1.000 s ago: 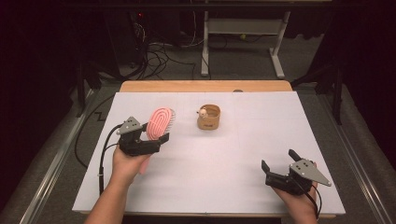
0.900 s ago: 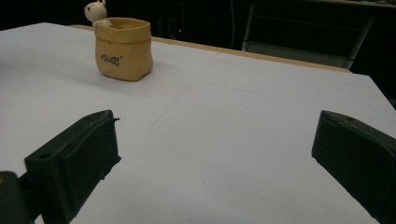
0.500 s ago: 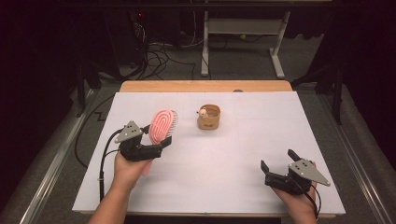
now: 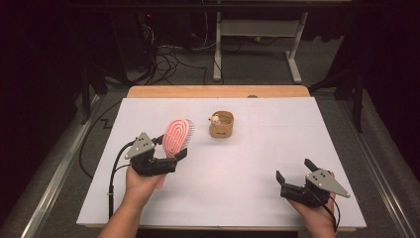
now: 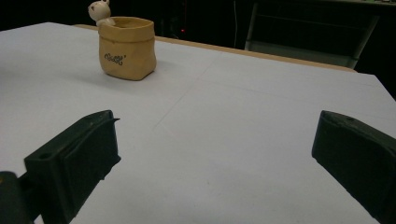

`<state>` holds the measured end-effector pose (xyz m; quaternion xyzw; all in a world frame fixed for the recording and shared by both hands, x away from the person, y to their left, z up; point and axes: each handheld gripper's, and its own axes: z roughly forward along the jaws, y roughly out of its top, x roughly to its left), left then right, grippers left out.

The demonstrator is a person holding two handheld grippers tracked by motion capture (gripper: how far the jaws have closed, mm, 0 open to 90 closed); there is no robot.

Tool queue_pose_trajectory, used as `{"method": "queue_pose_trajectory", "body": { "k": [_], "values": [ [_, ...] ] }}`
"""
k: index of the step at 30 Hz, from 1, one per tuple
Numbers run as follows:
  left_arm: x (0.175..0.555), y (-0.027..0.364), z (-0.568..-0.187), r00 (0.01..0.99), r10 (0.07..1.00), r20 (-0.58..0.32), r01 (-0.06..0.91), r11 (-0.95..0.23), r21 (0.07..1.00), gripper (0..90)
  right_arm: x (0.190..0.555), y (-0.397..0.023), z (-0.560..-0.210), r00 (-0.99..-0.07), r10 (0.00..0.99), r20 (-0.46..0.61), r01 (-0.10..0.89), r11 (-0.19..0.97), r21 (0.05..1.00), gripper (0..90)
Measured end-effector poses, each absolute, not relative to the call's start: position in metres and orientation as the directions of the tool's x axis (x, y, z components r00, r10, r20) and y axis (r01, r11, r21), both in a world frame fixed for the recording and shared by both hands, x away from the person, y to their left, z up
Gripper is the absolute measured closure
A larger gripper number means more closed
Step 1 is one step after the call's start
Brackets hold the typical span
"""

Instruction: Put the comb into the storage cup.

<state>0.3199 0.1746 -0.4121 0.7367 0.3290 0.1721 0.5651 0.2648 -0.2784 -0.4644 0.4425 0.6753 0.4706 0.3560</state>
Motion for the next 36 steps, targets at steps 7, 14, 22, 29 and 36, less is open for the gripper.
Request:
{"method": "queue_pose_trajectory", "body": {
  "k": [7,14,22,29,36],
  "values": [
    [0.316,0.172,-0.410,0.731,0.673,-0.111,0.274,-0.141,0.951,20.0,0.265,-0.278,-0.465,-0.358,0.932,-0.062,0.266,0.165,0.950,1.0],
    [0.312,0.169,-0.409,0.737,0.668,-0.099,0.256,-0.141,0.956,20.0,0.264,-0.278,-0.464,-0.357,0.932,-0.064,0.263,0.166,0.950,0.9],
    [0.310,0.164,-0.408,0.746,0.659,-0.094,0.244,-0.140,0.960,20.0,0.264,-0.277,-0.464,-0.362,0.930,-0.068,0.260,0.170,0.950,0.9],
    [0.308,0.158,-0.407,0.753,0.652,-0.085,0.234,-0.145,0.961,20.0,0.264,-0.276,-0.464,-0.361,0.930,-0.071,0.261,0.174,0.950,0.9],
    [0.308,0.150,-0.410,0.764,0.640,-0.086,0.238,-0.156,0.959,20.0,0.264,-0.276,-0.464,-0.362,0.929,-0.072,0.261,0.176,0.949,0.9]
  ]
}}
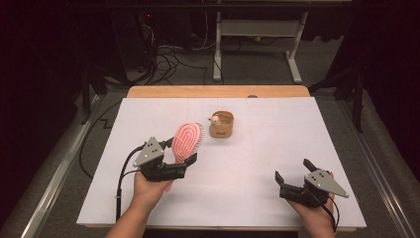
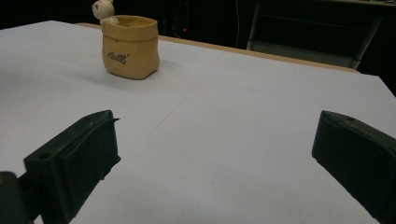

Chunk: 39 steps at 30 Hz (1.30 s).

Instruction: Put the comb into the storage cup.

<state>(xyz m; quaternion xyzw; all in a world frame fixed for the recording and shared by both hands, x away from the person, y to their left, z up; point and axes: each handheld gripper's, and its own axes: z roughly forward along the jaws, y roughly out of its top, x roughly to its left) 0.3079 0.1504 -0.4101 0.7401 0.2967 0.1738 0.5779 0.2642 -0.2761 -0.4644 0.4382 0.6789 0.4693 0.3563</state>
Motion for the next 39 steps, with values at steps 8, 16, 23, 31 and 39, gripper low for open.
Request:
{"method": "queue_pose_trajectory", "body": {
  "k": [8,16,23,31,39],
  "values": [
    [0.309,0.143,-0.407,0.769,0.633,-0.091,0.233,-0.146,0.961,20.0,0.264,-0.276,-0.464,-0.364,0.928,-0.076,0.257,0.179,0.950,0.9],
    [0.314,0.134,-0.402,0.773,0.628,-0.089,0.232,-0.149,0.961,20.0,0.263,-0.276,-0.463,-0.364,0.929,-0.072,0.255,0.174,0.951,0.9],
    [0.318,0.126,-0.398,0.774,0.628,-0.082,0.225,-0.152,0.962,20.0,0.263,-0.276,-0.462,-0.367,0.928,-0.073,0.251,0.174,0.952,0.9],
    [0.319,0.117,-0.398,0.780,0.621,-0.078,0.220,-0.156,0.963,20.0,0.263,-0.275,-0.462,-0.373,0.925,-0.070,0.252,0.174,0.952,0.7],
    [0.317,0.108,-0.397,0.793,0.606,-0.061,0.204,-0.170,0.964,20.0,0.262,-0.268,-0.456,-0.392,0.918,-0.056,0.247,0.164,0.955,0.2]
  ]
}}
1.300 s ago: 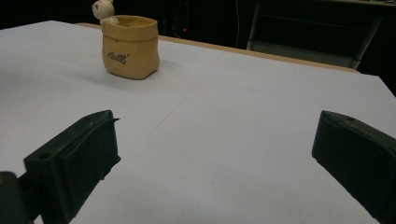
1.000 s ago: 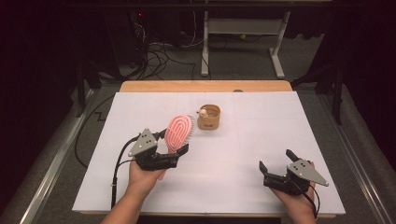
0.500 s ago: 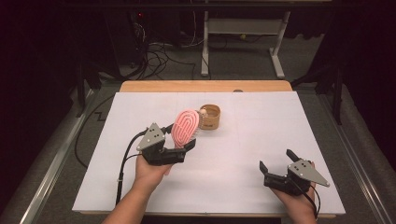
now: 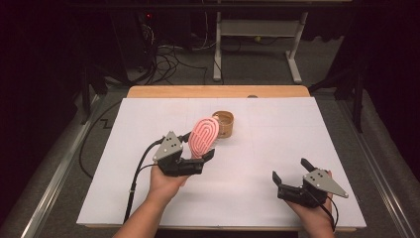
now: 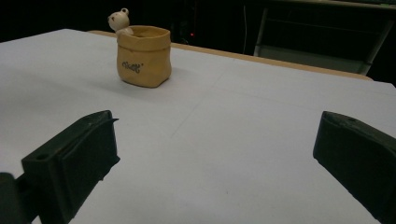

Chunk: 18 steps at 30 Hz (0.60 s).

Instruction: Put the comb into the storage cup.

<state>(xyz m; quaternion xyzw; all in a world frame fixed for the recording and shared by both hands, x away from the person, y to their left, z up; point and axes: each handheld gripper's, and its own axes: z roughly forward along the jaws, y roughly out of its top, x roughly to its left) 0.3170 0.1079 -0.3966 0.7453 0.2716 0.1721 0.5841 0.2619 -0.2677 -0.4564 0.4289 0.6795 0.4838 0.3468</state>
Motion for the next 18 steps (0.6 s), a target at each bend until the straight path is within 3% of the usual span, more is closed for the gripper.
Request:
{"method": "queue_pose_trajectory", "body": {
  "k": [18],
  "values": [
    [0.317,0.095,-0.400,0.805,0.592,-0.034,0.180,-0.189,0.965,20.0,0.280,-0.231,-0.416,-0.506,0.862,0.008,0.206,0.112,0.972,0.2]
  ]
}}
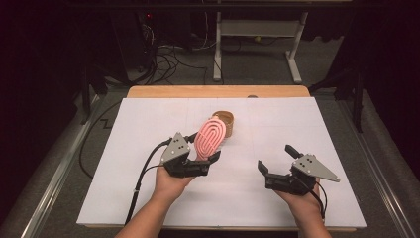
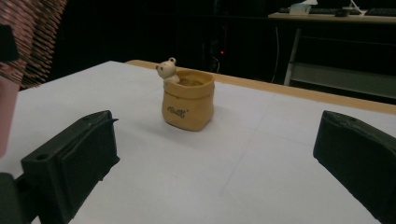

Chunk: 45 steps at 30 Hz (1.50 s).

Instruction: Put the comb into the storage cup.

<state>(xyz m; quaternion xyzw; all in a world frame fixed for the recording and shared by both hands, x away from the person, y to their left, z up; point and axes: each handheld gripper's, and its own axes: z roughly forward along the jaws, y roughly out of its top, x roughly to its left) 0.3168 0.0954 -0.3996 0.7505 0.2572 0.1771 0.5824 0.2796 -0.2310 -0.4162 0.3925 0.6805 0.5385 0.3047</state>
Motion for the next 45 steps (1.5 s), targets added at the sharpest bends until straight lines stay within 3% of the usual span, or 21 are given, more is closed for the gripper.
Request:
{"method": "queue_pose_trajectory", "body": {
  "k": [29,45],
  "values": [
    [0.311,0.075,-0.412,0.816,0.578,-0.001,0.176,-0.248,0.953,20.0,0.283,-0.194,-0.372,-0.595,0.802,0.050,0.164,0.060,0.985,0.2],
    [0.308,0.062,-0.415,0.820,0.573,-0.003,0.177,-0.248,0.952,20.0,0.291,-0.175,-0.368,-0.624,0.777,0.085,0.188,0.044,0.981,0.2]
  ]
}}
